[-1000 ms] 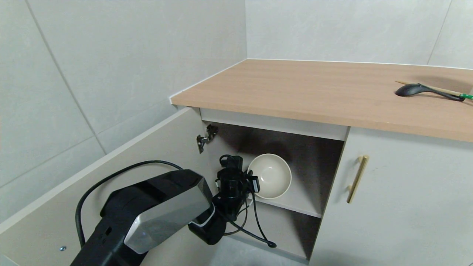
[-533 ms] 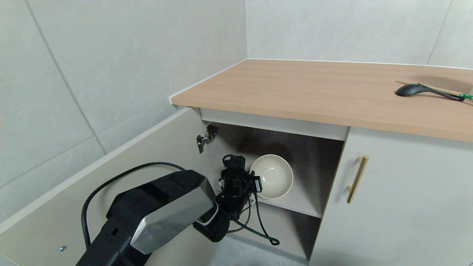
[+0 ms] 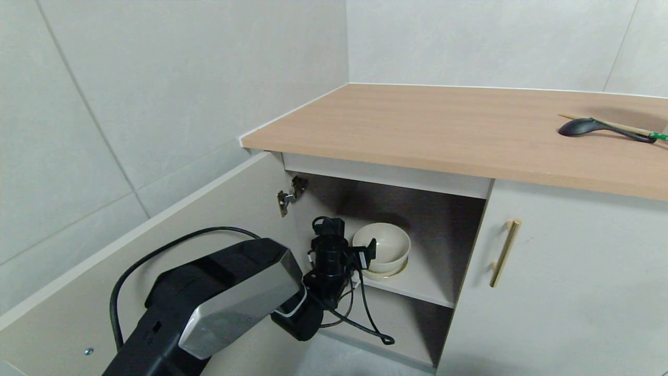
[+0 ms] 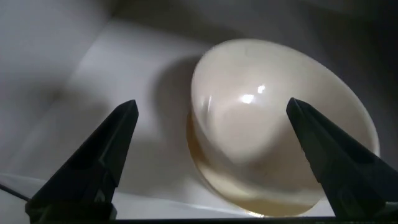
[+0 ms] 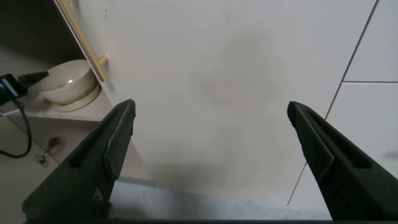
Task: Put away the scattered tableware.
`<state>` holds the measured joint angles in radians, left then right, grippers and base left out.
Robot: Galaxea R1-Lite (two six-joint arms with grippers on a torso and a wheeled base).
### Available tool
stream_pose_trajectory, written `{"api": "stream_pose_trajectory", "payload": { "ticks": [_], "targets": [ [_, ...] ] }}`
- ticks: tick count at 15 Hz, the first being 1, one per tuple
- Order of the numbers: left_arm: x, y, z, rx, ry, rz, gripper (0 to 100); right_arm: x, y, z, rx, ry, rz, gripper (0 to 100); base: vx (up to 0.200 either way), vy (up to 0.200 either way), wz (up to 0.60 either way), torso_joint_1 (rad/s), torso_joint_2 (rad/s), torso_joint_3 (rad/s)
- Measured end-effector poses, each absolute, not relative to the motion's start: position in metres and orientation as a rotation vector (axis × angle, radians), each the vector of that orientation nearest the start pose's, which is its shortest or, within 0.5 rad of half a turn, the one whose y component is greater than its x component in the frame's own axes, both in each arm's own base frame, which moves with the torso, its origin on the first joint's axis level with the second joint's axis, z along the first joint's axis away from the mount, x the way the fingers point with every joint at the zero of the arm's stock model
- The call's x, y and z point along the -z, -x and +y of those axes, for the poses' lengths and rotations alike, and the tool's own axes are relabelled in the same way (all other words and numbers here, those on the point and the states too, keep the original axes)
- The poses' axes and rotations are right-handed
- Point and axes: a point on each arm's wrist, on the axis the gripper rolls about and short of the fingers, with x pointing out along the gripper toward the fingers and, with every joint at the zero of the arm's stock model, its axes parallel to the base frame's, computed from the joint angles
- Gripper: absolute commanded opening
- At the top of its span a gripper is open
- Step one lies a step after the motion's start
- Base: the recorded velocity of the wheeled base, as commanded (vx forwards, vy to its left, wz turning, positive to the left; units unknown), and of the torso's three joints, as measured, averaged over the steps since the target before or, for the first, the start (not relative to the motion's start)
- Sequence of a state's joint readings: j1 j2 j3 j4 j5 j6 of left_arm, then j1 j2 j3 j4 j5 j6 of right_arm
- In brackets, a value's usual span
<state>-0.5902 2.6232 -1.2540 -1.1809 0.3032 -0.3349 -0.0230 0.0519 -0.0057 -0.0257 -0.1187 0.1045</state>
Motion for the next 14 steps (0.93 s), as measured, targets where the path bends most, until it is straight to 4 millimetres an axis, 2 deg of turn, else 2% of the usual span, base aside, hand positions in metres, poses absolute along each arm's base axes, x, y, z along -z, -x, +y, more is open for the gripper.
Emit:
{"api": "stream_pose_trajectory", "payload": {
  "ticks": [3,5,7,10,14],
  "targets": [
    [0.007,-0.388,-0.253,0.253,0.243,0.186,100,-0.081,0.019,-0.002,0.143,-0.104,0.013,100,0.0,0.0,0.0,0.0,0.0,0.0],
    [-0.005,-0.373,-0.253,0.272,0.238,0.18,100,-0.081,0.019,-0.002,0.143,-0.104,0.013,100,0.0,0.0,0.0,0.0,0.0,0.0],
    [-0.011,-0.349,-0.257,0.307,0.236,0.176,100,-0.081,0.019,-0.002,0.142,-0.104,0.014,100,0.0,0.0,0.0,0.0,0.0,0.0],
    [-0.014,-0.3,-0.261,0.354,0.186,0.192,100,-0.081,0.019,-0.002,0.142,-0.103,0.014,100,0.0,0.0,0.0,0.0,0.0,0.0],
    [-0.025,-0.252,-0.245,0.426,-0.04,0.133,100,-0.081,0.019,-0.002,0.141,-0.103,0.015,100,0.0,0.0,0.0,0.0,0.0,0.0]
  ]
}}
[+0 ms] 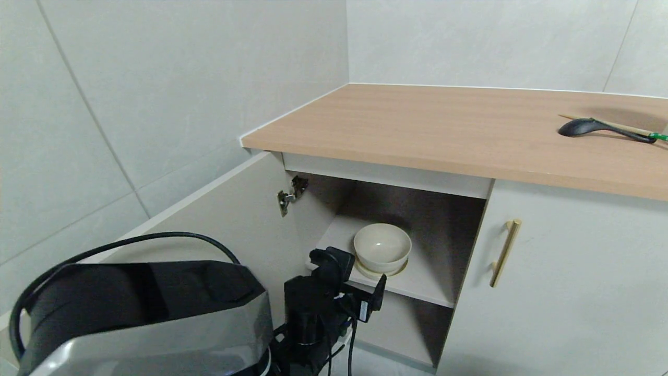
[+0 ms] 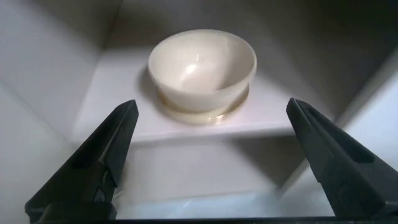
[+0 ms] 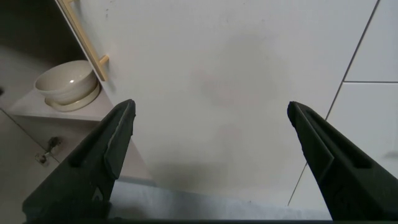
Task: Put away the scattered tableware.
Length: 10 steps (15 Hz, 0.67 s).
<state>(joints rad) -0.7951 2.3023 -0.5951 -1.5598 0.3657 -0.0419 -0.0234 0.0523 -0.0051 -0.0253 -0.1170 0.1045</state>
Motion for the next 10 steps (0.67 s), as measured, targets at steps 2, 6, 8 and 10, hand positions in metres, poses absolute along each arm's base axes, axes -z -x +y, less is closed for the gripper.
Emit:
{"api": "stream_pose_trajectory", "payload": {
  "ticks": [2,6,8,10],
  "targets": [
    [-0.042,-0.232,-0.242,0.483,-0.073,0.111,100,-0.081,0.019,-0.002,0.141,-0.104,0.015,100,0.0,0.0,0.0,0.0,0.0,0.0],
    [-0.071,-0.199,-0.223,0.539,-0.146,0.071,100,-0.081,0.019,-0.002,0.137,-0.105,0.006,100,0.0,0.0,0.0,0.0,0.0,0.0],
    [-0.084,-0.181,-0.212,0.598,-0.163,0.049,100,-0.081,0.019,-0.002,0.136,-0.105,0.005,100,0.0,0.0,0.0,0.0,0.0,0.0],
    [-0.091,-0.16,-0.193,0.699,-0.224,0.038,100,-0.081,0.019,-0.002,0.137,-0.105,0.005,100,0.0,0.0,0.0,0.0,0.0,0.0]
  ]
}}
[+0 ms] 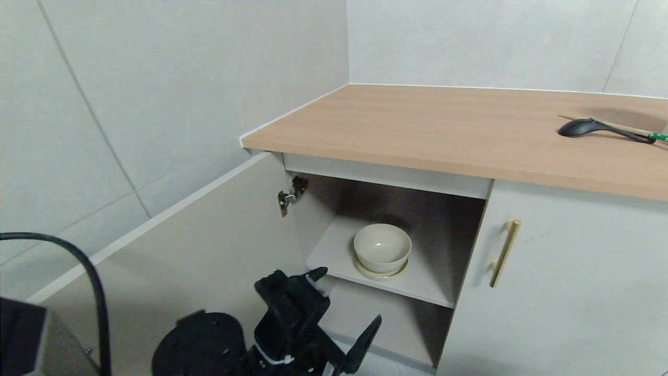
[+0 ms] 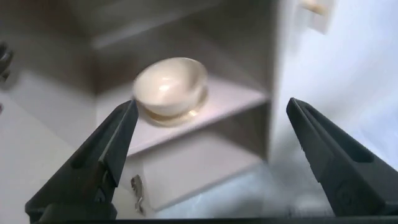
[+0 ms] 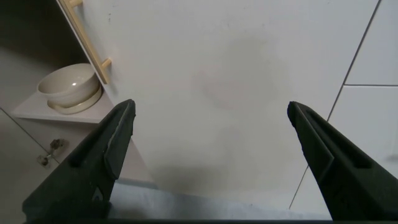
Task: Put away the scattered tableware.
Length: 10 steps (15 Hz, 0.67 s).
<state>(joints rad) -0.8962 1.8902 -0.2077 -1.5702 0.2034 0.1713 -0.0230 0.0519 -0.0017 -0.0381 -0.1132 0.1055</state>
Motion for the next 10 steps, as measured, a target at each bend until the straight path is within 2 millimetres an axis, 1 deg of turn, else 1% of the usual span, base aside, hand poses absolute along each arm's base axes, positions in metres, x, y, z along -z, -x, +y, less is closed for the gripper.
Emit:
{"api": "stream_pose_trajectory", "payload": {
  "ticks": [2,4,5,7,10],
  "targets": [
    [-0.093,-0.143,-0.174,0.754,-0.264,0.048,100,-0.081,0.019,-0.002,0.137,-0.105,0.005,100,0.0,0.0,0.0,0.0,0.0,0.0],
    [-0.093,-0.135,-0.163,0.758,-0.275,0.066,100,-0.081,0.019,-0.002,0.137,-0.105,0.005,100,0.0,0.0,0.0,0.0,0.0,0.0],
    [-0.093,-0.132,-0.16,0.758,-0.277,0.069,100,-0.081,0.019,-0.002,0.137,-0.105,0.005,100,0.0,0.0,0.0,0.0,0.0,0.0],
    [-0.091,-0.128,-0.155,0.756,-0.288,0.081,100,-0.081,0.019,-0.002,0.137,-0.105,0.005,100,-0.2,0.0,0.0,-0.002,0.0,0.002],
    [-0.092,-0.126,-0.152,0.753,-0.292,0.08,100,-0.081,0.019,-0.002,0.137,-0.105,0.005,100,0.0,0.0,0.0,0.0,0.0,0.0]
  ]
}}
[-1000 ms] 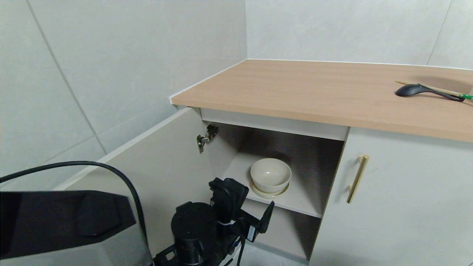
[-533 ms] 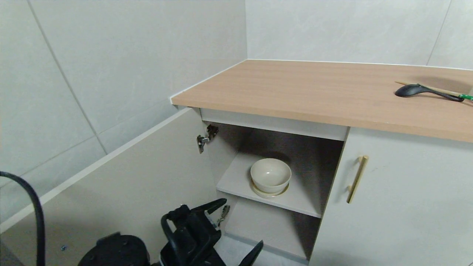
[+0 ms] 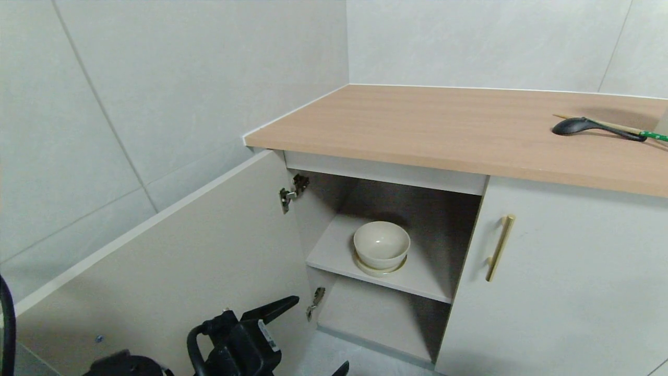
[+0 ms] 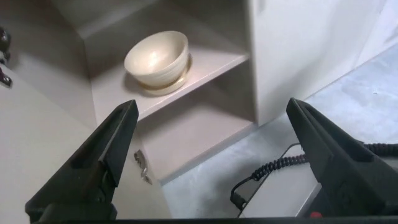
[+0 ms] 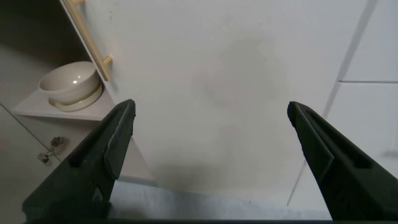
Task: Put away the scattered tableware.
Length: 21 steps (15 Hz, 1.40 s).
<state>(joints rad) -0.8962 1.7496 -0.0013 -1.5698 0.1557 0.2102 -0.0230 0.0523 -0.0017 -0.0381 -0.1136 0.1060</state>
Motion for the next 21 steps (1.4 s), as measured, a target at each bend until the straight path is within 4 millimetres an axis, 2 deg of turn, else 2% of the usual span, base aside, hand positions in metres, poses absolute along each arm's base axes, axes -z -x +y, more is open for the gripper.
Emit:
{"api": "stream_pose_trajectory", "payload": {
  "ticks": [11,14,17,21],
  "targets": [
    [-0.096,-0.124,-0.151,0.75,-0.281,0.061,100,-0.081,0.019,-0.002,0.137,-0.105,0.006,100,0.0,-0.018,0.0,0.0,0.0,0.0],
    [-0.101,-0.124,-0.147,0.656,-0.274,0.044,100,-0.081,0.019,-0.002,0.136,-0.105,0.006,100,0.0,0.0,0.0,0.0,0.0,0.0],
    [-0.104,-0.124,-0.144,0.586,-0.264,0.038,100,-0.081,0.019,-0.002,0.137,-0.105,0.006,100,-0.2,0.0,0.0,0.009,0.01,-0.001],
    [-0.106,-0.123,-0.144,0.581,-0.259,0.031,100,-0.081,0.019,-0.002,0.136,-0.105,0.005,100,-0.2,0.0,0.0,-0.001,0.0,0.004]
  ]
}}
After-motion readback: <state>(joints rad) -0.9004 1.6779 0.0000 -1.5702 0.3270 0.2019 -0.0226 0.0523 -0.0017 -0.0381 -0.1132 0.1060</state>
